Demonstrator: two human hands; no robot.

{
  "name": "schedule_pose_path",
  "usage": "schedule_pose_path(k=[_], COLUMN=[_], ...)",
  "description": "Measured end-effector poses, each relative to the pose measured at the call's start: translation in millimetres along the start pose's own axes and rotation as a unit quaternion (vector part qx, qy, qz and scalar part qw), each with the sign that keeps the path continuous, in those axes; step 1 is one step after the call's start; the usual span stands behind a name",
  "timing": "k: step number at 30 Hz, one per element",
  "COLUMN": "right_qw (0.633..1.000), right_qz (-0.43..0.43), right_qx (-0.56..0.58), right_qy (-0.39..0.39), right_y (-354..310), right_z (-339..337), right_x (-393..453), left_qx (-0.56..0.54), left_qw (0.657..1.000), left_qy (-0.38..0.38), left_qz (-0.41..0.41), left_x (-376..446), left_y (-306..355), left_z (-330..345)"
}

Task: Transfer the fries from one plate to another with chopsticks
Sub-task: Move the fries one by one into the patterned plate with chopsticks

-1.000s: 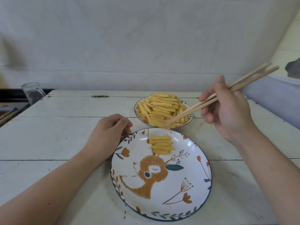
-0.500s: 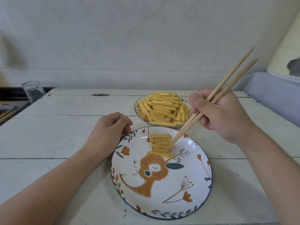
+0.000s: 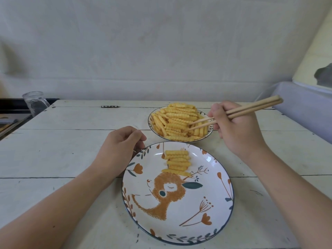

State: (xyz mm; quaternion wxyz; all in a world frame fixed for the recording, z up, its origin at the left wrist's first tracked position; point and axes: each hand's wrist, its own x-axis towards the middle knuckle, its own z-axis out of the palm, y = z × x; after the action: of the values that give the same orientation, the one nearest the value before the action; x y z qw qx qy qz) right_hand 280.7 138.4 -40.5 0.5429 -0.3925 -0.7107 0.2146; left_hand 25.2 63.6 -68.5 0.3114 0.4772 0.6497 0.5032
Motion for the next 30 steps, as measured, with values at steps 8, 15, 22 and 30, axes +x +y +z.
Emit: schedule_pose_path(k=[8,15,22,30], right_qw=[1.000,0.994,0.981,0.971], right_qz=[0.009,0.027,0.067,0.104], right_qx=[-0.010,0.095,0.183,0.130], right_qy=[-0.016,0.050,0.004,-0.174], right_y=[-3,-19,-48,-55], right_z=[8,-3,-15,-12], right_x=[-7,-3,0,-10], left_qx=[-0.006,-0.004,-0.001,-0.005], left_qw=[1.000,1.000,1.000,1.000], left_qy=[-0.001,0.000,0.001,0.002], left_qz=[-0.006,-0.009,0.002,0.001], left_x=[1,2,1,1], left_y=[-1,-1,-1,-2], left_z=[0,1,0,1])
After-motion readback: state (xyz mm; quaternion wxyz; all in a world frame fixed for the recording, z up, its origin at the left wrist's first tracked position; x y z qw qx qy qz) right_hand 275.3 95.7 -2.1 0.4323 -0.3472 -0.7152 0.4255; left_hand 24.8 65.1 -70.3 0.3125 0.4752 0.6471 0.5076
